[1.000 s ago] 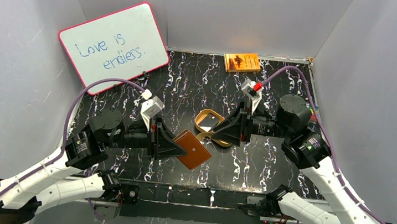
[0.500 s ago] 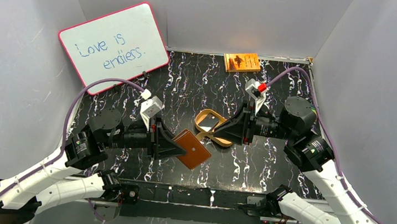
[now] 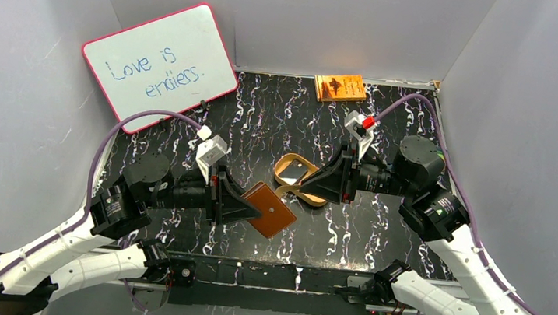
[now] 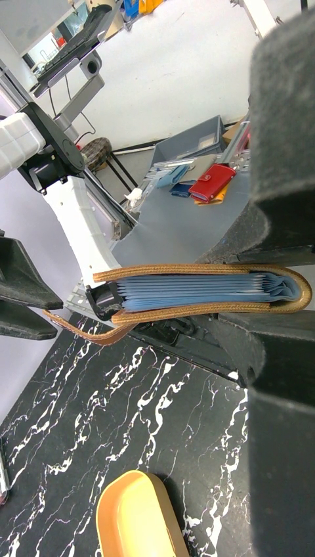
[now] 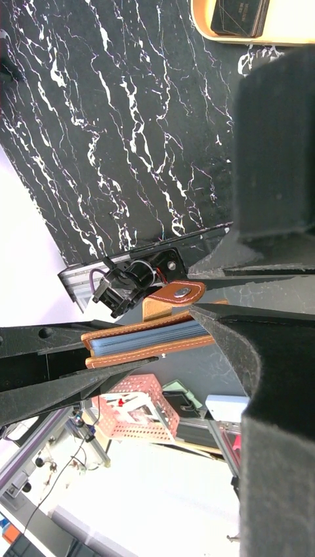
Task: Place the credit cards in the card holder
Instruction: Close the card holder.
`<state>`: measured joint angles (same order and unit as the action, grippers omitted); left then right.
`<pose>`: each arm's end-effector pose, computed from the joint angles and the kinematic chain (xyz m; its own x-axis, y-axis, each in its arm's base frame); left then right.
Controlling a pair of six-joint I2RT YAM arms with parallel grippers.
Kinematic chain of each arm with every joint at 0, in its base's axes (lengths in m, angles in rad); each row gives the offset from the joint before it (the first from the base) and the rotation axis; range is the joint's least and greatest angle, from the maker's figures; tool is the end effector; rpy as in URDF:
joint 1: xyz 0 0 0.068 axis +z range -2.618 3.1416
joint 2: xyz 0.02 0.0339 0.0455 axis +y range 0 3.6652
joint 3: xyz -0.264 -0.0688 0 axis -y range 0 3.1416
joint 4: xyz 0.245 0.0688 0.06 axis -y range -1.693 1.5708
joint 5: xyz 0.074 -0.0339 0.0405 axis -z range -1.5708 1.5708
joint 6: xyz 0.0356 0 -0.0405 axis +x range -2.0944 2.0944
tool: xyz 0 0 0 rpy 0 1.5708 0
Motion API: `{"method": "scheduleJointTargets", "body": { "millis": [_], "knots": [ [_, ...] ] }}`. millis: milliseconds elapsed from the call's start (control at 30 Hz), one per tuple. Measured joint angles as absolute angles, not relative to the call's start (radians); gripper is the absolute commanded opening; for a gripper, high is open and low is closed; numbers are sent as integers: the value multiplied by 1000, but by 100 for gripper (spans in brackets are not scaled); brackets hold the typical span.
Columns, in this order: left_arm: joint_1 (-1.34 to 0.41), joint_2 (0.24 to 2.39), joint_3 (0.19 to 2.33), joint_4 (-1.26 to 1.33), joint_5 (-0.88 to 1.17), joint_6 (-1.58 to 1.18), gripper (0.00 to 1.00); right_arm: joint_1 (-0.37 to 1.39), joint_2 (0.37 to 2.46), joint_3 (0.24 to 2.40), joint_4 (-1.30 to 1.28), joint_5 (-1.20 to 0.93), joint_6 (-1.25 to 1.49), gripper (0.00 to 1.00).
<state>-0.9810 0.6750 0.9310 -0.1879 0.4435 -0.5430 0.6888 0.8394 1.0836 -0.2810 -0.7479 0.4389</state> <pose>0.0661 -0.1262 0.4058 -0.4785 -0.1242 -0.8693 0.8661 0.0963 -0.4905 0.1135 0.1248 0.4238 -0.4467 0.0358 -0.8940 -0.8847 0.1312 0.4473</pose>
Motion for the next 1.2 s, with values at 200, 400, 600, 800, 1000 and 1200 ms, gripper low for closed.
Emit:
{"method": "scheduleJointTargets", "body": {
  "millis": [200,400,600,800,1000,1200],
  "knots": [
    [-981,675,931,-188,442,-543,0,689,839,1084,-272,-759,442,14],
    [-981,675,931,-188,440,-543,0,689,840,1084,-259,-770,443,29],
    [-981,675,931,-188,440,-543,0,689,843,1084,-258,-778,449,36],
    [-981,675,931,-188,440,-543,0,689,850,1084,-258,-782,450,29],
    [-981,675,931,-187,440,-544,0,689,852,1082,-248,-788,457,17],
    [-981,675,931,-187,441,-549,0,689,852,1082,-224,-794,473,0]
  ]
}}
